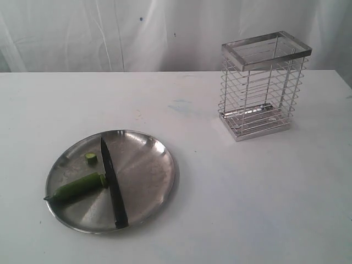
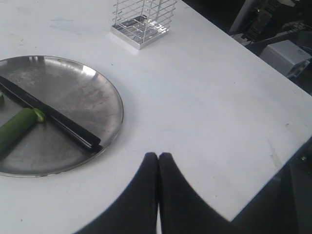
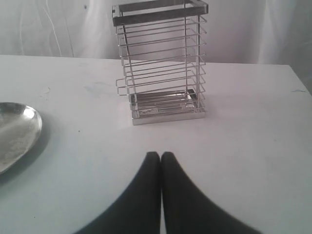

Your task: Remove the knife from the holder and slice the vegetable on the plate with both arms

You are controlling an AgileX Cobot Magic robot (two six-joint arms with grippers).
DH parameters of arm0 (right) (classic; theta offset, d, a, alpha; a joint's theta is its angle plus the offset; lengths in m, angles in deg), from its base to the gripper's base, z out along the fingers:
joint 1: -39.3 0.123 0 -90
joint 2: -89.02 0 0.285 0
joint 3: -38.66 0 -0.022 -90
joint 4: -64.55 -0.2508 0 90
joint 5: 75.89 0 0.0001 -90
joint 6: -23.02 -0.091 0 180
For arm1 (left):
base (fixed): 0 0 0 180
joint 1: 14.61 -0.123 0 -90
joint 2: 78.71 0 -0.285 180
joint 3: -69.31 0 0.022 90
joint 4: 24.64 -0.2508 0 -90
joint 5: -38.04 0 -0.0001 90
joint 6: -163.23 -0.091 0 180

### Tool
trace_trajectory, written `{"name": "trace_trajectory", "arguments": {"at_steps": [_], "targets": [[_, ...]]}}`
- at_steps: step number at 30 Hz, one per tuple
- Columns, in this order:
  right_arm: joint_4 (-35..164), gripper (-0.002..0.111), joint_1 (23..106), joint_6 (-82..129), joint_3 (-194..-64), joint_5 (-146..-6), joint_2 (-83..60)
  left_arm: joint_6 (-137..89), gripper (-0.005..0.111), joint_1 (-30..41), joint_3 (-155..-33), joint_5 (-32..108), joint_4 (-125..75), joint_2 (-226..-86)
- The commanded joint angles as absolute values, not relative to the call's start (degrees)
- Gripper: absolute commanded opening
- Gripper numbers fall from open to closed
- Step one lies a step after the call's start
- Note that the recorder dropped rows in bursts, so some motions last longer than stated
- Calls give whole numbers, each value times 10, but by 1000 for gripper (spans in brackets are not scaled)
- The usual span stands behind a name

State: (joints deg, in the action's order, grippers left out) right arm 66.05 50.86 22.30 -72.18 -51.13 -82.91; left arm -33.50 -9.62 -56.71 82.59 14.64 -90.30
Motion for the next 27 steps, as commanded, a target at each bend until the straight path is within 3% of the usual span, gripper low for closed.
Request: {"name": "trace_trajectory", "arguments": {"at_steps": [1, 25, 27], "targets": [[642, 0, 498, 253, -719, -508, -832, -335, 0, -93, -565, 826, 150, -899], [641, 0, 498, 253, -719, -508, -832, -335, 0, -94, -558, 822, 151, -899], [641, 0, 498, 253, -719, -508, -832, -335, 0, -107, -551, 776, 121, -893]]}}
